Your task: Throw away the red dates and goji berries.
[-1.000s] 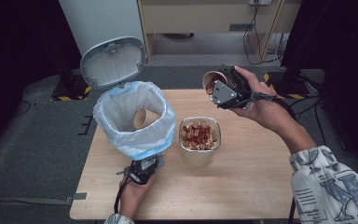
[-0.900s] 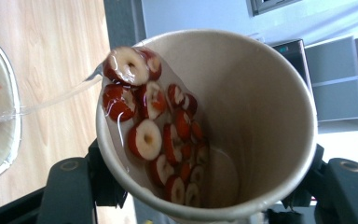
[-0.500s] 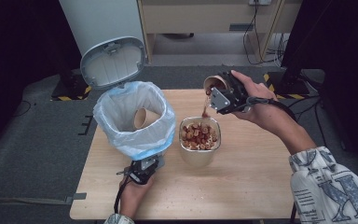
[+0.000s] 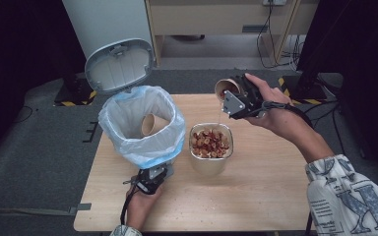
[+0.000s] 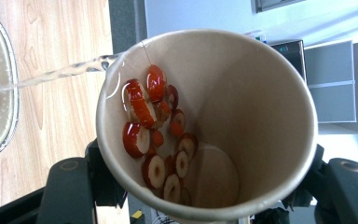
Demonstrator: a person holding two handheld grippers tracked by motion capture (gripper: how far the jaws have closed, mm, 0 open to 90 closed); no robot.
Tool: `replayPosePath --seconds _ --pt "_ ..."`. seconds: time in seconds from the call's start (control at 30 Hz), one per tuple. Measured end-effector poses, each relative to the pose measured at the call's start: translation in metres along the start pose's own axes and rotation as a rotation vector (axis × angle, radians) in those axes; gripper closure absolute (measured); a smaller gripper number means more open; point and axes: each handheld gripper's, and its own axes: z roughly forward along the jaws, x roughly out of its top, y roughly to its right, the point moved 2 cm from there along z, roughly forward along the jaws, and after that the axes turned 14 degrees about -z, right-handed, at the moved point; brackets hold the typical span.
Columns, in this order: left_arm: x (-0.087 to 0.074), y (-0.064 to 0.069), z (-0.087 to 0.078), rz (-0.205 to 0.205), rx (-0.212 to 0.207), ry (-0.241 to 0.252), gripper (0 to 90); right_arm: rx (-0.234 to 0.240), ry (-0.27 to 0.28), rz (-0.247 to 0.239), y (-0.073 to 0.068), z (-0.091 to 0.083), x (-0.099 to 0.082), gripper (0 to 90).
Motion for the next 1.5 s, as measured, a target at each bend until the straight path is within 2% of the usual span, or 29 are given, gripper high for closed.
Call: replayPosePath --seconds 0.13,0.17,0.2,0.33,0.37,0.43,0.6,0.73,0.8,0.83,0.87,0.9,0.93,0.97,1.0,1.03,1.17,1.3,1.5 --pt "0.0 0.0 0.0 -0.002 0.001 0.0 89.7 -0.001 0.001 0.0 0.001 0.0 0.0 32.9" --pt "-0.001 0.001 0.0 -0.021 0.001 0.001 89.7 0.0 -0.001 -0.005 0.001 -0.001 0.0 32.9" --pt "0.0 0.0 0.0 -0.001 0.001 0.0 89.7 -0.003 0.003 0.003 0.002 -0.001 0.001 33.0" --pt "0.0 0.0 0.0 -0.002 0.001 0.0 89.7 -0.007 0.005 0.002 0.003 -0.002 0.001 33.0" --pt "-0.002 0.003 0.0 -0.048 -0.009 0.0 89.7 -0.007 0.005 0.002 0.003 -0.002 0.0 33.0" --pt "0.0 0.0 0.0 -0.005 0.0 0.001 89.7 -0.008 0.004 0.001 0.003 -0.002 0.0 33.0" --pt "0.0 0.0 0.0 0.0 0.001 0.001 89.7 -0.009 0.0 -0.005 0.003 -0.002 0.0 33.0" --pt "0.0 0.0 0.0 -0.002 0.0 0.0 89.7 -0.02 -0.007 -0.028 0.005 -0.003 0.003 33.0" --pt "0.0 0.0 0.0 -0.001 -0.001 0.0 89.7 -0.038 -0.013 -0.078 0.006 -0.005 0.009 33.0" --pt "0.0 0.0 0.0 -0.002 0.0 0.0 89.7 -0.038 -0.013 -0.078 0.006 -0.005 0.009 33.0" --pt "0.0 0.0 0.0 -0.003 -0.001 0.0 89.7 -0.05 -0.028 -0.13 0.005 -0.006 0.013 33.0" --pt "0.0 0.0 0.0 -0.003 -0.001 0.0 89.7 -0.05 -0.028 -0.13 0.005 -0.006 0.013 33.0" --pt "0.0 0.0 0.0 -0.004 -0.001 -0.001 89.7 -0.052 -0.037 -0.161 0.003 -0.006 0.015 33.0" --pt "-0.002 0.003 0.0 -0.046 -0.01 -0.001 89.7 -0.053 -0.047 -0.182 0.002 -0.005 0.015 33.0" --pt "-0.002 0.003 0.0 -0.046 -0.009 -0.001 89.6 -0.056 -0.065 -0.214 0.001 -0.003 0.014 32.9" --pt "0.0 0.0 0.0 -0.005 -0.001 0.0 89.7 -0.054 -0.069 -0.206 0.001 -0.002 0.012 32.9" --pt "0.0 0.001 0.0 -0.015 -0.003 -0.003 89.7 -0.053 -0.07 -0.203 0.001 -0.002 0.011 32.9" --pt "0.0 0.0 0.0 0.002 -0.002 -0.001 89.7 -0.049 -0.065 -0.202 -0.001 -0.002 0.013 32.8" --pt "0.0 -0.001 0.0 0.006 -0.001 -0.001 89.7 -0.051 -0.063 -0.207 -0.002 -0.002 0.015 32.7"
